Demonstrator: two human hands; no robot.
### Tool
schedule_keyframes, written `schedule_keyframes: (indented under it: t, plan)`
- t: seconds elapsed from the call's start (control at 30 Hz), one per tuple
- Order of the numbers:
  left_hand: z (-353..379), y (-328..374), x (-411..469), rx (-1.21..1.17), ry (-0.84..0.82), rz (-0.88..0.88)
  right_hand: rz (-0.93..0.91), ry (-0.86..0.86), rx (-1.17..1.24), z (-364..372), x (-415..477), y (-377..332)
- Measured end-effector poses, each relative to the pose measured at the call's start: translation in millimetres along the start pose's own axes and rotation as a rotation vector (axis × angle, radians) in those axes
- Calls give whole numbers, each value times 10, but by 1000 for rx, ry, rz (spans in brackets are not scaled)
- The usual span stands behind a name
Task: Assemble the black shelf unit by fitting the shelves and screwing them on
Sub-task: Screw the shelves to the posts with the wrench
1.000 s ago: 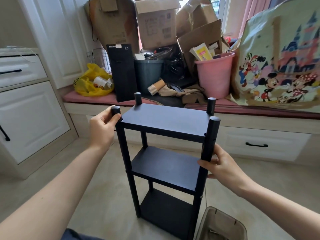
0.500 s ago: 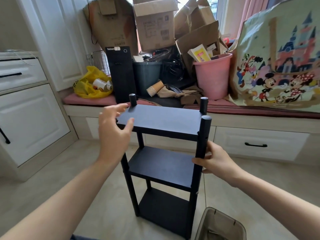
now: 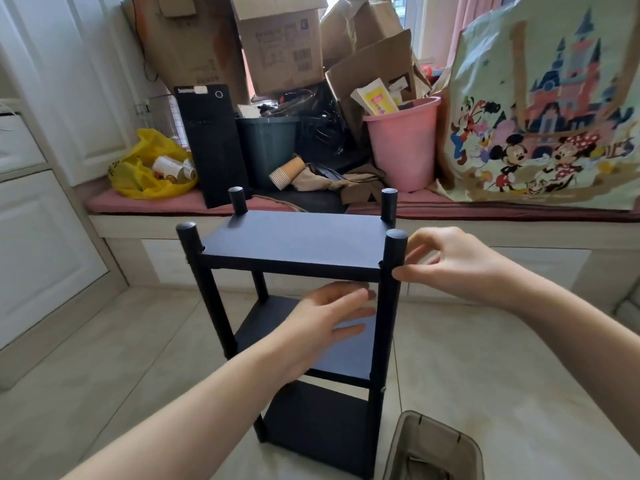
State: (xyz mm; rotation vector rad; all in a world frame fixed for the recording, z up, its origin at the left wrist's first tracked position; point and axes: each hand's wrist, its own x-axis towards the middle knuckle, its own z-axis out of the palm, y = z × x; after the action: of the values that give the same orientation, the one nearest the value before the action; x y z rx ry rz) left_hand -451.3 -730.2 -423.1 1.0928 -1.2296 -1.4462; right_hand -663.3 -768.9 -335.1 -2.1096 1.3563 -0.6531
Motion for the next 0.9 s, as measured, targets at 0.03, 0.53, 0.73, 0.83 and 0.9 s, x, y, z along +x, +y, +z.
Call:
schedule_keyframes:
  t: [0.03, 0.53, 0.73, 0.83, 0.9]
  plan:
    - [27, 14, 49, -48, -40, 17, -49, 38, 39, 19, 1, 6]
    - [91, 4, 316, -232, -19, 153, -356, 249, 223, 125, -32, 64]
    - [109, -31, 324, -194, 12, 157, -348, 252, 210, 128, -9, 76]
    - [99, -42, 306, -172, -3, 147, -346, 247, 233, 127, 7, 99]
    - [78, -42, 289, -162, -10, 137, -349, 236, 258, 126, 15, 101]
